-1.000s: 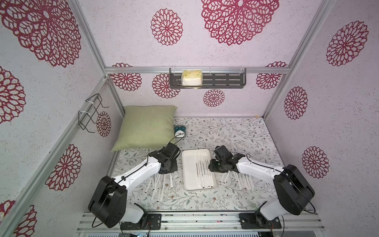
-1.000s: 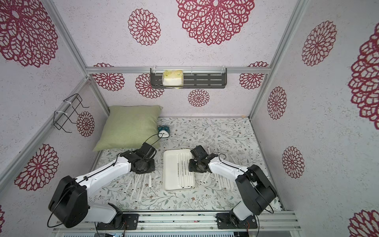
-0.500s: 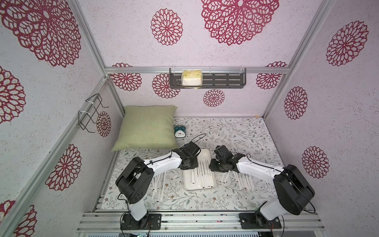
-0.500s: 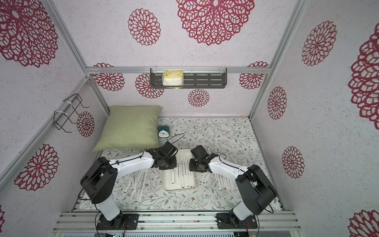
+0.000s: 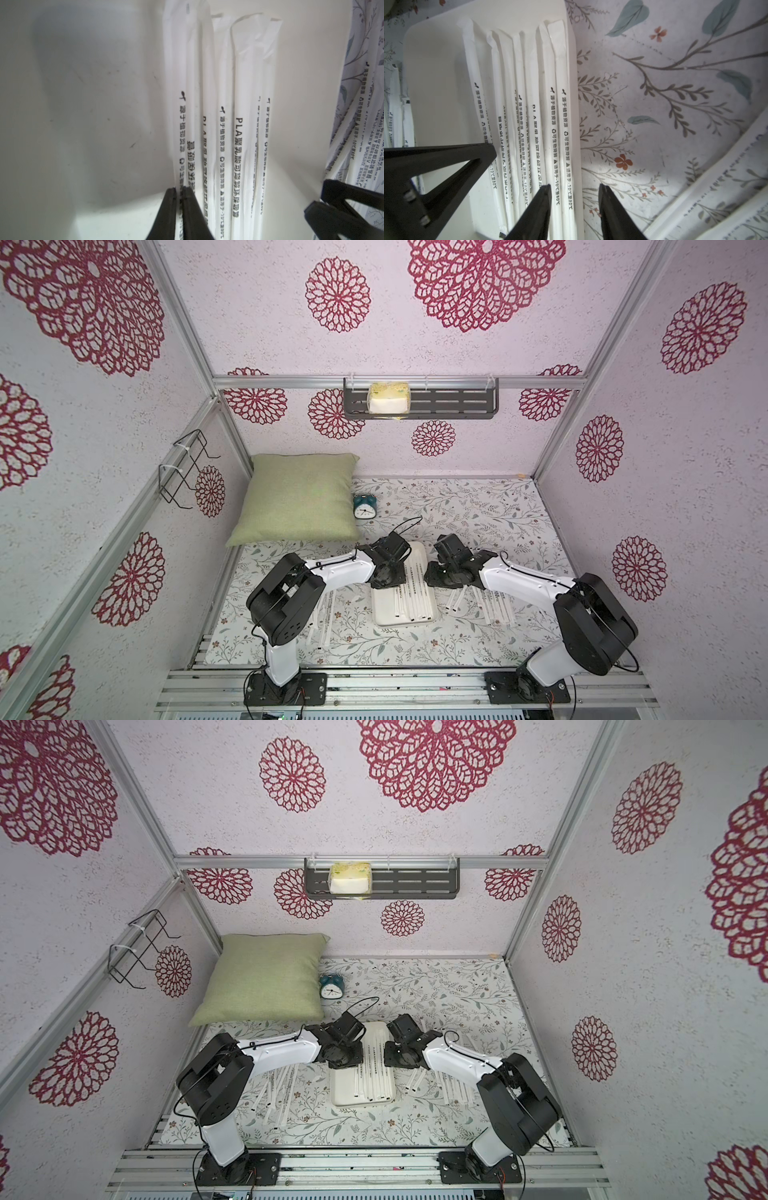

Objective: Put the straws into the storage box
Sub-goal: Place the straw in the storage box.

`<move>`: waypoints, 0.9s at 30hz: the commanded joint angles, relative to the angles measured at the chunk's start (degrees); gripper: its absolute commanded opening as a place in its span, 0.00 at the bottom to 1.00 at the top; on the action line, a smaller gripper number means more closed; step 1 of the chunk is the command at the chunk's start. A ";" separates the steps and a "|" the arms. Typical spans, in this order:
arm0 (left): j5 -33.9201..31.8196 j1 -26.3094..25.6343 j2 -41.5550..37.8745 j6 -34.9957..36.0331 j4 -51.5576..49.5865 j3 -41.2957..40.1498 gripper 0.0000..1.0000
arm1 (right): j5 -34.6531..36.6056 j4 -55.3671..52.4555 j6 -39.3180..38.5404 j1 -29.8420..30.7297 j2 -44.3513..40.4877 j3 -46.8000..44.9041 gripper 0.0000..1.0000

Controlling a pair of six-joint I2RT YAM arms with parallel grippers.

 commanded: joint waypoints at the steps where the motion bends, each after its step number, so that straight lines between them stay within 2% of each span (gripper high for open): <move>1: 0.23 -0.45 0.92 -0.55 1.39 0.29 0.13 | 0.98 -0.09 -0.97 -0.38 0.43 0.76 0.44; 13: -0.76 -0.45 -1.10 -0.22 -1.09 1.65 0.25 | 1.97 -1.83 -1.80 -0.64 -0.89 2.07 0.46; 18: -3.14 -0.47 -6.98 1.10 -7.46 5.19 0.35 | 3.54 -6.57 -4.75 -4.03 -6.01 3.77 0.49; 22: -9.38 -0.42 -15.20 4.85 -13.78 7.72 0.52 | 3.68 -9.31 -9.25 -9.88 -10.51 1.95 0.51; 24: -15.36 -0.46 -18.39 8.50 -16.93 7.99 0.58 | 3.32 -9.95 -12.35 -12.64 -11.14 0.92 0.50; 27: -27.31 -0.08 -22.24 14.06 -19.10 5.66 0.69 | 5.35 -9.30 -14.16 -13.51 -11.07 -0.38 0.42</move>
